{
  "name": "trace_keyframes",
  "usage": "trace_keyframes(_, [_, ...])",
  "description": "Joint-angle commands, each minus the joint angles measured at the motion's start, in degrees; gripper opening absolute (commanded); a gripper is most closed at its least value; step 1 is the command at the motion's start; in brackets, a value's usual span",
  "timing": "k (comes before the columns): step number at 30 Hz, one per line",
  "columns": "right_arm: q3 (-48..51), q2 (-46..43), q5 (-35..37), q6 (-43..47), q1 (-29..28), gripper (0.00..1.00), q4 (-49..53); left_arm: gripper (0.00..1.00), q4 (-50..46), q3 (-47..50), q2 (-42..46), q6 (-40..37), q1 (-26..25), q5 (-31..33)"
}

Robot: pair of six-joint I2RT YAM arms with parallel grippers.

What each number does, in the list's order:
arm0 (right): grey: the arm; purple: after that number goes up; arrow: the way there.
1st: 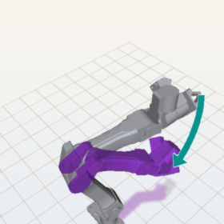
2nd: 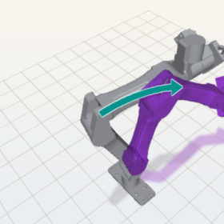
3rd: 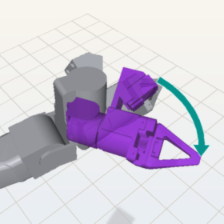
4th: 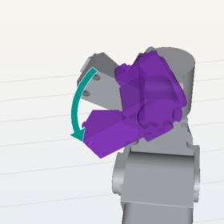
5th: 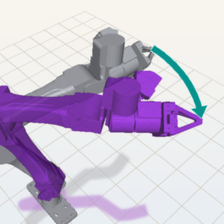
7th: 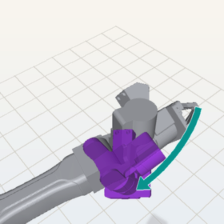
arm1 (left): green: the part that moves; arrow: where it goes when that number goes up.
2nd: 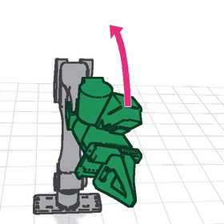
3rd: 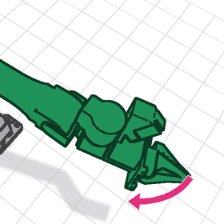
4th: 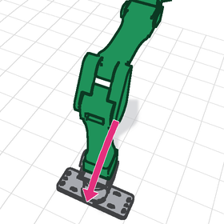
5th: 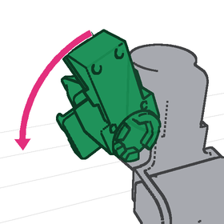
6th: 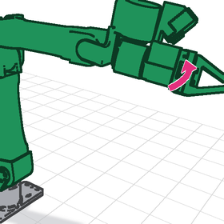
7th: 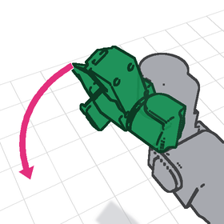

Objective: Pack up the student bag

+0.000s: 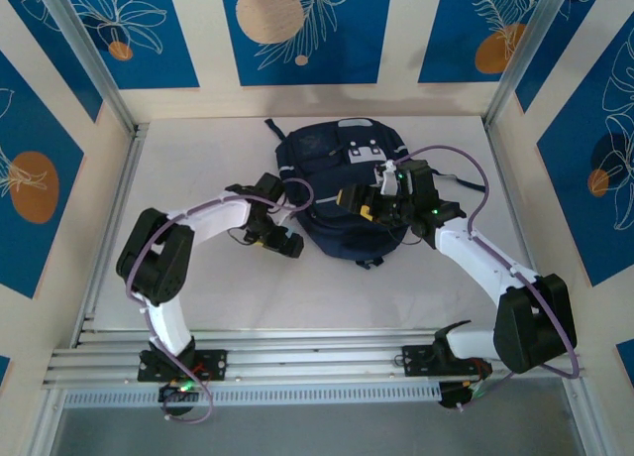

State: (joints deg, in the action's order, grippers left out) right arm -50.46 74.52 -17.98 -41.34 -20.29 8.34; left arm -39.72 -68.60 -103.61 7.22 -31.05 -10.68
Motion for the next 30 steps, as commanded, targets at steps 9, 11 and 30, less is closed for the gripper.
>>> trace_keyframes(9, [0.0, -0.6, 0.5, 0.0, -0.5, 0.91, -0.3, 1.0, -7.8, -8.5, 1.0, 1.0, 0.0, 8.8])
trace_keyframes(11, [0.2, -1.1, 0.7, 0.2, -0.5, 0.91, 0.0, 1.0, -6.9, -8.3, -0.6, 0.3, 0.1, 10.0])
trace_keyframes(30, [1.7, -4.0, 2.4, 0.0, -0.4, 0.91, 0.3, 0.98, -1.4, -3.1, -10.9, -2.2, 1.9, 7.3])
